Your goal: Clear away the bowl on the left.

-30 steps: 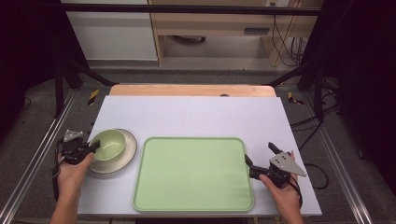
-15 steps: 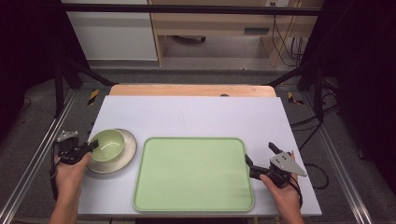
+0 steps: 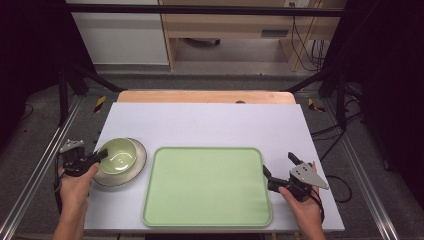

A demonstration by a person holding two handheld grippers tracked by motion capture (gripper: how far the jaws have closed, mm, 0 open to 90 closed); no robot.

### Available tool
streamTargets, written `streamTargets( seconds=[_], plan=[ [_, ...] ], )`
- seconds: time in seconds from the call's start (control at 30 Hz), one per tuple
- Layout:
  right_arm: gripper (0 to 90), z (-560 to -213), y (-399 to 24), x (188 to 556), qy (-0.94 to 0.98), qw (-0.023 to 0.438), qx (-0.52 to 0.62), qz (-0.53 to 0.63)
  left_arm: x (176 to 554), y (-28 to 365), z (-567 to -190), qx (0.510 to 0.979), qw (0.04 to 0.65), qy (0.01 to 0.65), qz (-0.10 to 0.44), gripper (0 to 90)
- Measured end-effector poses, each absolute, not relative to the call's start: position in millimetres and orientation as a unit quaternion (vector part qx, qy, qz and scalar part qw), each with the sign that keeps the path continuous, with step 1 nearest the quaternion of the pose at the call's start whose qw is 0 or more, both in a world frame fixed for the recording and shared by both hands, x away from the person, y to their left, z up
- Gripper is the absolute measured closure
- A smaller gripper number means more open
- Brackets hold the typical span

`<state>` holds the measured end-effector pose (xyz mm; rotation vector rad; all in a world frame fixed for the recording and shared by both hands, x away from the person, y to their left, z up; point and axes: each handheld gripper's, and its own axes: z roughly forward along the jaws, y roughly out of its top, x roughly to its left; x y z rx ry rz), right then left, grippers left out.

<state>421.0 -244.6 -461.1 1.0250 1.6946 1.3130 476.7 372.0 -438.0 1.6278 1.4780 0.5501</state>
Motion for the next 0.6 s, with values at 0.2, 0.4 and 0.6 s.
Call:
streamTargets(
  seconds=[0.2,0.4,0.6],
  plan=[
    [4.5,-460.7,-246.0,420.9,0.662,0.375,0.399,0.512,473.8,358.2,-425.9,0.660,0.432,0.572,0.224,82.9],
    [4.5,-460.5,-245.9,420.7,0.662,0.375,0.399,0.513,471.6,346.7,-417.9,0.669,0.441,0.555,0.224,82.9],
    [4.5,-460.7,-245.9,420.9,0.662,0.375,0.398,0.512,469.5,337.4,-410.8,0.674,0.450,0.543,0.220,82.9]
  ],
)
